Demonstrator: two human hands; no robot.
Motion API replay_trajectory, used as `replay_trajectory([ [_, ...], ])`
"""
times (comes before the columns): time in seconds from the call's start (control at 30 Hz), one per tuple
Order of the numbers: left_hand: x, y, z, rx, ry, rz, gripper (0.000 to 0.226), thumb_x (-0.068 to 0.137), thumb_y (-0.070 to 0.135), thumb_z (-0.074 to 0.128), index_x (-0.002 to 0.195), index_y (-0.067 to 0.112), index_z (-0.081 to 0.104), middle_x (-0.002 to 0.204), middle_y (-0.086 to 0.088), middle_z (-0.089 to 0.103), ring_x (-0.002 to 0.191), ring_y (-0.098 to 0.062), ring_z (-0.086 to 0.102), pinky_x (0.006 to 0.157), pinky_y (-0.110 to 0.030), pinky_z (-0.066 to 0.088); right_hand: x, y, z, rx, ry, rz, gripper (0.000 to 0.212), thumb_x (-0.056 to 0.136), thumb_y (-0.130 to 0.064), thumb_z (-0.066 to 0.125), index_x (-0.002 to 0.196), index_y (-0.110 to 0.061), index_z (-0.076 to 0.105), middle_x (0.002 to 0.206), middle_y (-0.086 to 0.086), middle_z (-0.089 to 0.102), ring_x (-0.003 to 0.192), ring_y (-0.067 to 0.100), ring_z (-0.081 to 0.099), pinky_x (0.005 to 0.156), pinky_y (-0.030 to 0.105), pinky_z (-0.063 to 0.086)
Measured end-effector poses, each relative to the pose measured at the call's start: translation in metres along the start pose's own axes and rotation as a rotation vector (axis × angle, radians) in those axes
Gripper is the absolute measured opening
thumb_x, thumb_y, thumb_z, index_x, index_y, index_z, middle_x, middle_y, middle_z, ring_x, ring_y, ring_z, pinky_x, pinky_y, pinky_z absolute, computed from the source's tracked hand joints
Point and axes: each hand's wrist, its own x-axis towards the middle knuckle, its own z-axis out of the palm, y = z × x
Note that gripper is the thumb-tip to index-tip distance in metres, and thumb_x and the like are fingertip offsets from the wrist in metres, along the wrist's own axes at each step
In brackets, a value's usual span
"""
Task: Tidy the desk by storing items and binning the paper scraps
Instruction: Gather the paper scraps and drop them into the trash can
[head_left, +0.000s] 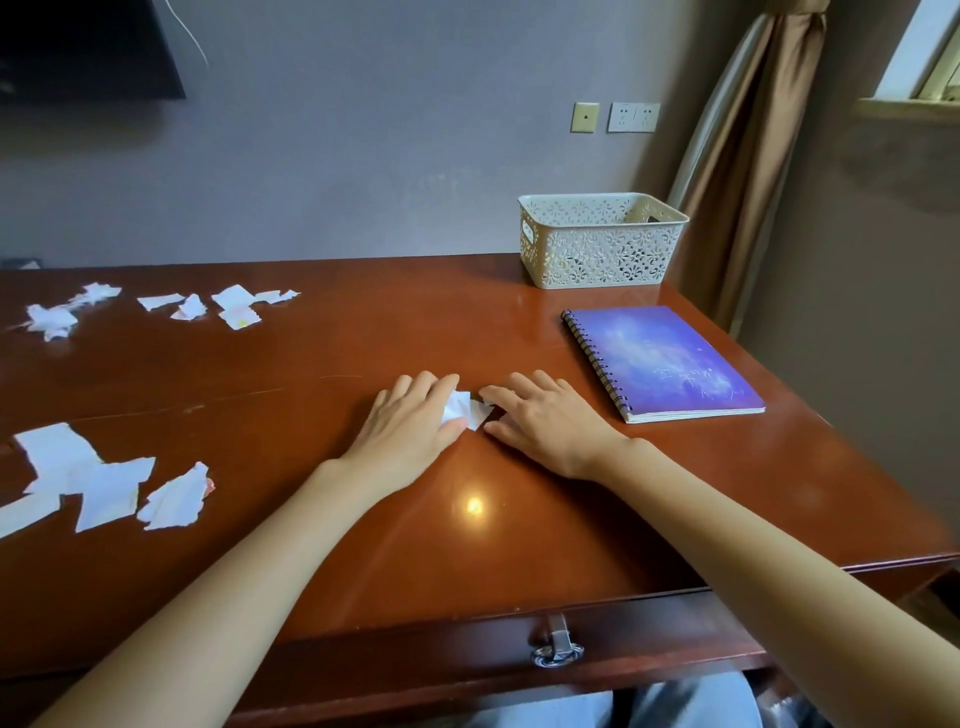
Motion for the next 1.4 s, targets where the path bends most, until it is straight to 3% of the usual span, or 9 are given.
replay_trajectory([
  [0.27,0.019,0.003,0.001,-0.062,0.114,-0.103,0.024,0.099,0.024,0.038,0.12,0.013,0.045,0.116,-0.006,0.048,0.104,-0.025,0.055,0.078,-0.036,0.052,0.005,-0.001,-0.002,0.029,0.049,0.223,0.042,0.097,-0.044,0.037,0.121,-0.011,0.044,0.123,0.009,0.044,0.113,0.028,0.045,0.082,0.035,0.045],
  [0.47,0.028,0.006,-0.01,-0.303,0.175,-0.251,0.021,0.099,0.015,0.041,0.112,0.003,0.052,0.113,-0.014,0.056,0.098,-0.029,0.059,0.074,-0.04,0.054,0.008,0.0,-0.006,-0.061,0.084,0.215,0.028,0.1,-0.027,0.035,0.116,-0.006,0.045,0.117,0.011,0.049,0.103,0.034,0.059,0.071,0.038,0.043],
  [0.6,0.029,0.007,-0.017,-0.398,0.243,-0.269,0.024,0.099,0.013,0.039,0.112,-0.001,0.054,0.116,-0.017,0.057,0.085,-0.021,0.05,0.061,-0.03,0.045,0.006,0.009,-0.007,-0.025,0.119,0.242,0.026,0.101,-0.021,0.032,0.115,-0.007,0.048,0.108,0.012,0.05,0.098,0.036,0.059,0.063,0.035,0.033],
  [0.77,0.027,0.012,-0.021,-0.521,0.302,-0.311,0.026,0.099,0.015,0.039,0.113,-0.001,0.055,0.114,-0.019,0.059,0.083,-0.018,0.046,0.046,-0.015,0.033,-0.01,0.013,-0.009,0.117,0.143,0.306,0.032,0.099,-0.028,0.036,0.117,-0.011,0.056,0.11,0.012,0.055,0.106,0.034,0.053,0.082,0.036,0.044],
  [0.97,0.02,0.023,-0.018,-0.573,0.305,-0.324,0.029,0.098,0.016,0.043,0.117,-0.002,0.056,0.112,-0.017,0.06,0.096,-0.024,0.055,0.065,-0.022,0.043,-0.03,0.002,-0.007,0.128,-0.019,0.208,0.053,0.091,-0.055,0.041,0.13,-0.019,0.042,0.13,0.006,0.051,0.125,0.025,0.046,0.093,0.033,0.042],
  [1.03,0.017,0.027,-0.018,-0.587,0.3,-0.319,0.028,0.097,0.016,0.043,0.112,-0.003,0.058,0.107,-0.017,0.06,0.087,-0.019,0.049,0.056,-0.019,0.041,-0.026,0.006,-0.008,0.016,-0.022,0.192,0.046,0.096,-0.047,0.038,0.128,-0.014,0.042,0.128,0.009,0.053,0.118,0.029,0.053,0.085,0.034,0.044],
  [1.13,0.015,0.032,-0.018,-0.61,0.273,-0.318,0.024,0.097,0.015,0.044,0.105,-0.002,0.059,0.109,-0.02,0.061,0.085,-0.018,0.047,0.047,-0.015,0.033,-0.017,0.011,-0.011,-0.223,-0.073,0.093,0.027,0.099,-0.015,0.039,0.125,-0.007,0.038,0.121,0.014,0.053,0.101,0.033,0.06,0.068,0.037,0.039],
  [1.2,0.014,0.035,-0.017,-0.631,0.269,-0.323,0.024,0.096,0.015,0.044,0.105,-0.001,0.059,0.108,-0.018,0.06,0.087,-0.019,0.048,0.048,-0.015,0.034,-0.015,0.014,-0.013,-0.281,-0.095,0.06,0.039,0.09,0.004,0.043,0.127,-0.006,0.036,0.119,0.014,0.052,0.098,0.031,0.061,0.065,0.034,0.034],
  [1.4,0.008,0.045,-0.02,-0.686,0.267,-0.314,0.022,0.096,0.015,0.046,0.105,0.0,0.06,0.096,-0.008,0.053,0.085,-0.02,0.048,0.06,-0.024,0.042,-0.021,0.015,-0.01,-0.3,-0.031,0.054,0.044,0.087,0.007,0.041,0.128,-0.008,0.035,0.116,0.017,0.053,0.095,0.037,0.061,0.064,0.035,0.032],
])
